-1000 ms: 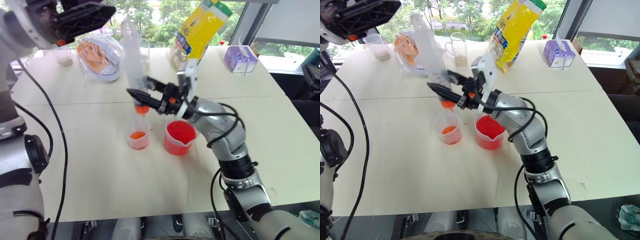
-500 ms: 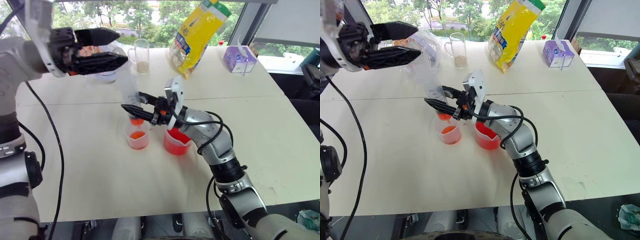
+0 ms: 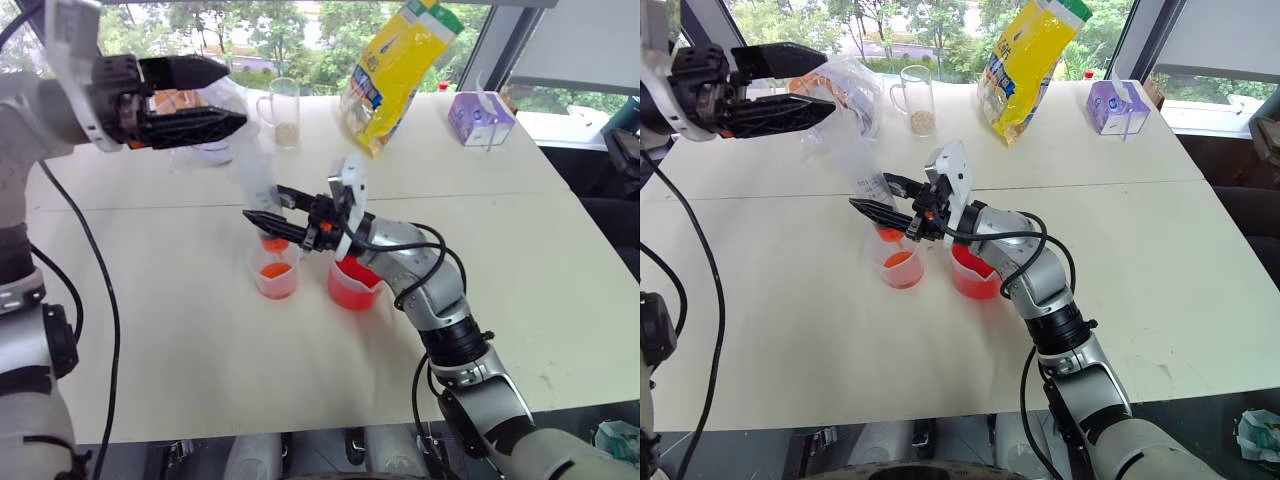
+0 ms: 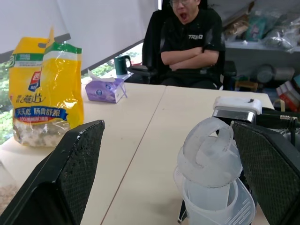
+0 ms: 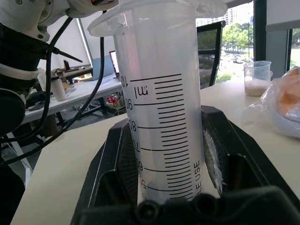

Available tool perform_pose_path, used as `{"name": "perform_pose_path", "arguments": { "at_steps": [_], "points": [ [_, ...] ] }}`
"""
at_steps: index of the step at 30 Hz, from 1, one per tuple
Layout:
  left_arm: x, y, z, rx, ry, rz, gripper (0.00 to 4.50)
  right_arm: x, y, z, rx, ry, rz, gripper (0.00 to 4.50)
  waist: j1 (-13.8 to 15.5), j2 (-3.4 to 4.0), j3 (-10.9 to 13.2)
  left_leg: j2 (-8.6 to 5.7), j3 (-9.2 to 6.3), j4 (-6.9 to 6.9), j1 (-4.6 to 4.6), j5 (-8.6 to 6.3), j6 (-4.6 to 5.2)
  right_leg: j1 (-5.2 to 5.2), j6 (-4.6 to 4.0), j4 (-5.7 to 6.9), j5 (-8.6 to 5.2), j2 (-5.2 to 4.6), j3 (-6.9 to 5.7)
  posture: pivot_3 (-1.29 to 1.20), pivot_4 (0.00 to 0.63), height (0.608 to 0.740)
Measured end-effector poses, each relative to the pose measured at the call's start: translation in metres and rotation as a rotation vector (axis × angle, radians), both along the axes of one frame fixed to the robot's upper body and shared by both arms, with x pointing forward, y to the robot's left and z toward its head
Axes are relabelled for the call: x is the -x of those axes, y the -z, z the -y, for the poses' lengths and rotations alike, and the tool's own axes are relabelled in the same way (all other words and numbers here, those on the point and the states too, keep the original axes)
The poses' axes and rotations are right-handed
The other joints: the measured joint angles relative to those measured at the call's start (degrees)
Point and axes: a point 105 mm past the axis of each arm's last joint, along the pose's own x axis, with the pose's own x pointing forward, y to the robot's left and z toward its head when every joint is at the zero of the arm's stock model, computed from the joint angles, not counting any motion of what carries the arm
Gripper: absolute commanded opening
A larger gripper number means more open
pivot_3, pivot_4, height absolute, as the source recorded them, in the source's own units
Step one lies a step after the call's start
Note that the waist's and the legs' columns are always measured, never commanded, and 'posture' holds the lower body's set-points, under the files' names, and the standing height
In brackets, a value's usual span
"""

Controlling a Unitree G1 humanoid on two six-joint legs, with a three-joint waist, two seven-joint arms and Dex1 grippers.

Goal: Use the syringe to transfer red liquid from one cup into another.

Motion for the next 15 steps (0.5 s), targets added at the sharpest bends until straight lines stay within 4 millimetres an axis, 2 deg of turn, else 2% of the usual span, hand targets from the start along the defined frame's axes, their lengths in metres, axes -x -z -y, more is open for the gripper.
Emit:
{"name": "perform_pose_path", "arguments": {
  "at_steps": [15],
  "points": [
    [0.0012, 0.0019, -0.0024, -0.011, 0.002, -0.005, 4.43, -0.0001, 0.0008, 0.0001, 0.007, -0.001, 0.000, 1.56, 0.01, 0.00, 0.00, 0.00, 0.00, 0.00, 0.00, 0.00, 0.00, 0.00, 0.00, 0.00, 0.00, 0.00, 0.00, 0.00, 0.150, 0.740]
  ]
}}
